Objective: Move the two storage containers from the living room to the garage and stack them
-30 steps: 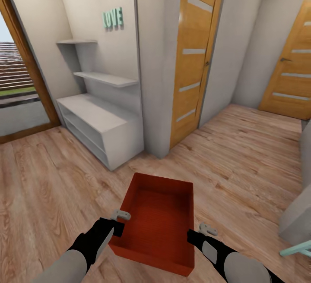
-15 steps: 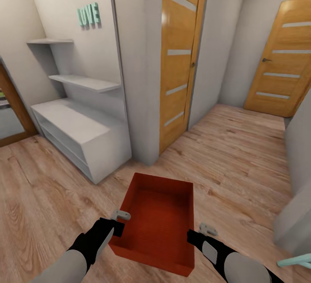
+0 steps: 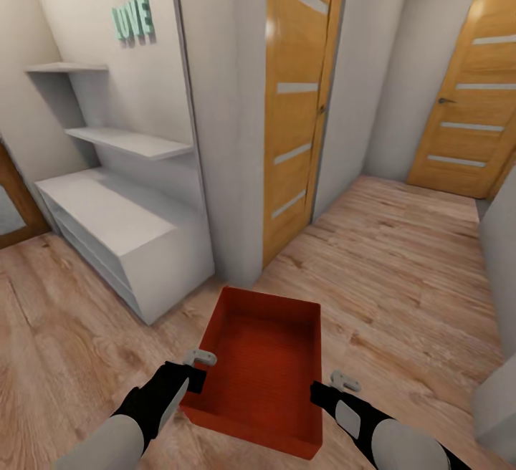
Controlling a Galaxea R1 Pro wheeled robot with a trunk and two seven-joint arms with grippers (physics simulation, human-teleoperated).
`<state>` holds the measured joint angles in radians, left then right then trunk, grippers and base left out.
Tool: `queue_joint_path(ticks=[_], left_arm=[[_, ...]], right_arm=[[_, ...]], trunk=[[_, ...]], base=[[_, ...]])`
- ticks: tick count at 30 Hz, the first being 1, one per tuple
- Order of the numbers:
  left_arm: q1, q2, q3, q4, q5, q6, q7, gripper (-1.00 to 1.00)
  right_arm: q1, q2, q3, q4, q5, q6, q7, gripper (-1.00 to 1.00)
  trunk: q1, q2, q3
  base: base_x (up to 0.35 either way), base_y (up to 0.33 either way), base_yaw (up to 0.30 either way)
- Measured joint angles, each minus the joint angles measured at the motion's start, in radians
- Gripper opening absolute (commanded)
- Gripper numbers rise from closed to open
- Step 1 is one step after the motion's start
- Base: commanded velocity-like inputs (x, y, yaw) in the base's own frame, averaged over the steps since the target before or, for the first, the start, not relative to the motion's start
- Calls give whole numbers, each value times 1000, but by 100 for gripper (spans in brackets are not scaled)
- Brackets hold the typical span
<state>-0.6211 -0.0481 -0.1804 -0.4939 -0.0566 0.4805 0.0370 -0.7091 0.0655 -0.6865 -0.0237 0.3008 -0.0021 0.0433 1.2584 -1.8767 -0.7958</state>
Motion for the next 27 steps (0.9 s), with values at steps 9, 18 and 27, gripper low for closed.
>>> queue_joint_path(ticks=[9, 18, 27], left_arm=[[0, -2, -1, 0, -8, 0, 0, -100], [0, -2, -5, 0, -11, -1, 0, -100], [0, -3, -3, -2, -14, -2, -2, -100]], right_arm=[[7, -1, -10, -1, 1, -7, 6, -100], [12, -1, -17, -1, 2, -13, 8, -100], [12, -1, -17, -1, 3, -15, 9, -100]], trunk=[[0, 0, 10], [0, 0, 20], [1, 0, 30]], base=[[341, 0, -220], [339, 0, -232], [62, 0, -235]])
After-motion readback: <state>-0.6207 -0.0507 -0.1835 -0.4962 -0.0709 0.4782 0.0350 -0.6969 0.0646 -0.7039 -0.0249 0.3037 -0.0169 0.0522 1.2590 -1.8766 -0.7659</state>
